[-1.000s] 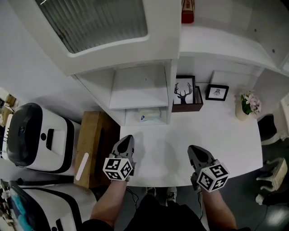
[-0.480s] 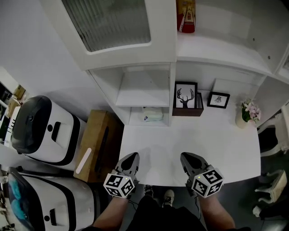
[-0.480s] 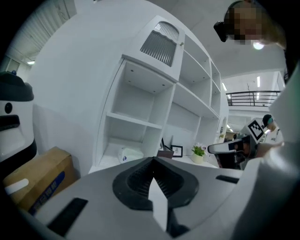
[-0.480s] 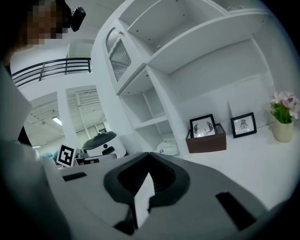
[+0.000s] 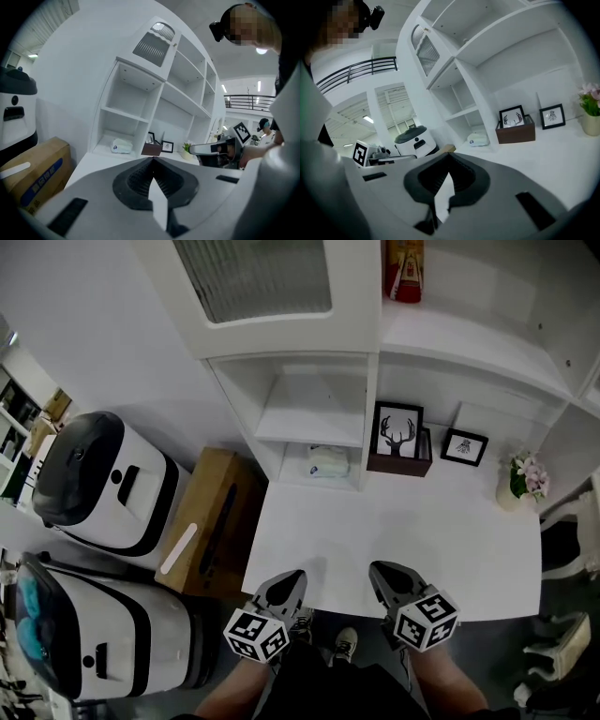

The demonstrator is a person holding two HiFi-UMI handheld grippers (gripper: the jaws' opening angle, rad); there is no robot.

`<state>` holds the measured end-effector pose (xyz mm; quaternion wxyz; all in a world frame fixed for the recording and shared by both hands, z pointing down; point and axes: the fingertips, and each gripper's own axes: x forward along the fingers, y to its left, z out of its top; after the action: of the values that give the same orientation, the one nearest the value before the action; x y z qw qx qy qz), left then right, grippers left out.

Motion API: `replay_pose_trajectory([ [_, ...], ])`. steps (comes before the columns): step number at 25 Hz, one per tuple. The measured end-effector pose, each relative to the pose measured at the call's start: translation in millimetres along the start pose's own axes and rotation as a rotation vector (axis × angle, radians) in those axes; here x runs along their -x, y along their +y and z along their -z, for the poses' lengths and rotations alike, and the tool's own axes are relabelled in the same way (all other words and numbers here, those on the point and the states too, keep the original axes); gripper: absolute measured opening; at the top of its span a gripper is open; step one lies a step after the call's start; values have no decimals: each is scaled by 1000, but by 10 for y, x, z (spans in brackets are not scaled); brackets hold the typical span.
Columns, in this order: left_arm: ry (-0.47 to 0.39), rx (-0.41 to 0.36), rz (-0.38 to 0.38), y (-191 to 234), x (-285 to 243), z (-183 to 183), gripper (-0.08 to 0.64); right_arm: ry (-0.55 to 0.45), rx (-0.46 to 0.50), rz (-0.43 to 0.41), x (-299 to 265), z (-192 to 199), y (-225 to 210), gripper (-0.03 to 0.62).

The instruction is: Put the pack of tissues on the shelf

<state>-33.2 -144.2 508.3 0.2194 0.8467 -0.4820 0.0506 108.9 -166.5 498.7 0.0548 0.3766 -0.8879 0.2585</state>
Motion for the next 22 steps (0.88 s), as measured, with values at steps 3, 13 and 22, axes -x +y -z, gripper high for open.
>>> replay_pose_trajectory([
  [3,-4,-11,4,-96,83,0,5,18,5,-35,-52,42,109,5],
  [13,-14,-47,-3,-78,461,-64,5,39,7,-95,-249,146,473,5],
  [22,-16,-19,44,151,913,-9,5,40,-8,-58,-393,343,963,5],
])
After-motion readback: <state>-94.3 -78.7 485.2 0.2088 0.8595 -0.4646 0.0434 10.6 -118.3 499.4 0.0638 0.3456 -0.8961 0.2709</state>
